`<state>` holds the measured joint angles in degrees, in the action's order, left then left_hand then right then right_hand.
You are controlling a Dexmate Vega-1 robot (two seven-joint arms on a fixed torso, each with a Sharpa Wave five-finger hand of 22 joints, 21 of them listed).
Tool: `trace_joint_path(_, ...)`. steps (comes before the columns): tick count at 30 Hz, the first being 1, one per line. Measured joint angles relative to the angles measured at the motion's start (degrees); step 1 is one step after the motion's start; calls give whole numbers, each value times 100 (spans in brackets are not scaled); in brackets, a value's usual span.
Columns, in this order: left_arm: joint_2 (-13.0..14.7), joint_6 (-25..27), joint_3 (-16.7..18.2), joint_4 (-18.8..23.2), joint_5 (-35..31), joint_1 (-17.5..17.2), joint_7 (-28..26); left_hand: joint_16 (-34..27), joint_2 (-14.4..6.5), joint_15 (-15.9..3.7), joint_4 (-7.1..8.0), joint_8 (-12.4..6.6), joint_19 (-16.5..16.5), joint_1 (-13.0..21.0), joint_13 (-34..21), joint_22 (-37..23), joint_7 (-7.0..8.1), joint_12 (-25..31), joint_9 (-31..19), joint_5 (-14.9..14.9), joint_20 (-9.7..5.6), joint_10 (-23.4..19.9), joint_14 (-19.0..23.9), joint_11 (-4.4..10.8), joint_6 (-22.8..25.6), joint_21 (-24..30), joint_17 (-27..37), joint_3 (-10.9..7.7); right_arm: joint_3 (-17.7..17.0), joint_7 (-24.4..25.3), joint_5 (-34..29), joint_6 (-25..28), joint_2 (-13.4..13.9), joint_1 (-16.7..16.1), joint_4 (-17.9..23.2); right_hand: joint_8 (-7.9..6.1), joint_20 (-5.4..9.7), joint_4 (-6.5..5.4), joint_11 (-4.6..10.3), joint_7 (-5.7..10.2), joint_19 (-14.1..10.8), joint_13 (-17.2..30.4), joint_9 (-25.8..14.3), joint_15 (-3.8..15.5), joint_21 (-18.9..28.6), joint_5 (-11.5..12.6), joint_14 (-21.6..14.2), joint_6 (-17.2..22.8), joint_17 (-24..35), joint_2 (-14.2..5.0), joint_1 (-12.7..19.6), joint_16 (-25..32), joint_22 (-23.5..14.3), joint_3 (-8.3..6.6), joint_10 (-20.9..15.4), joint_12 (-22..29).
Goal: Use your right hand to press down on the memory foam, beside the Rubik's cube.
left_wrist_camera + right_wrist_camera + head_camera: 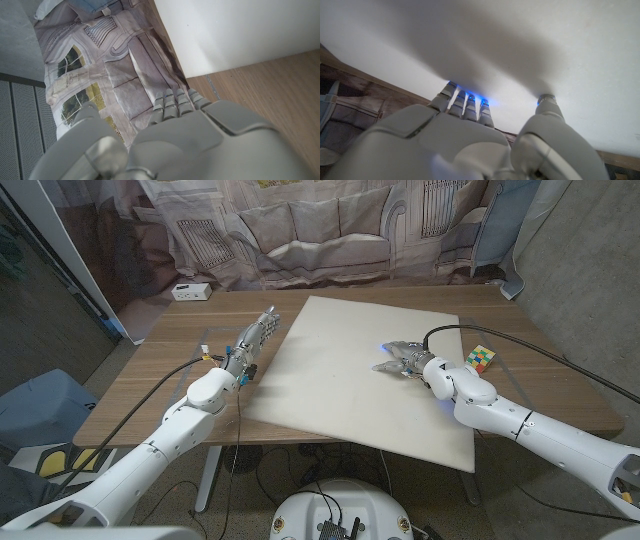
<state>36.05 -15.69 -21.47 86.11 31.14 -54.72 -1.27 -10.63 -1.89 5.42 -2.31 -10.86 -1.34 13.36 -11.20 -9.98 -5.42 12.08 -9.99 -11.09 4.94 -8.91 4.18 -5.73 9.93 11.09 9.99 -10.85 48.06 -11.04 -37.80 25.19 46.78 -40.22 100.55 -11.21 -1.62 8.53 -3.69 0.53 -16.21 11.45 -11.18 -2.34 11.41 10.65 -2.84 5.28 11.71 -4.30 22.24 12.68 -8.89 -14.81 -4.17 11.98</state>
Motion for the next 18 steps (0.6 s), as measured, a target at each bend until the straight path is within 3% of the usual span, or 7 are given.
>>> trace_joint_path(12,12,-26,12,-43,28,2,56,0,0,0,0,0,0,0,0,0,0,0,0,0,0,0,0,0,0,0,0,0,-51,62,-85,-10,-5,-29,98,43,15,0,15,-11,-44,2,-1,-22,1,0,85,-173,1,-2,2,-44,-111,0,179,-76)
trace_joint_path(18,13,-37,12,-66,34,18,80,0,0,0,0,0,0,0,0,0,0,0,0,0,0,0,0,0,-1,0,0,0,-70,101,-131,-9,-17,-45,134,44,-24,0,-24,-13,130,2,-1,-60,-62,1,188,-256,4,-32,33,-78,-99,0,311,-98)
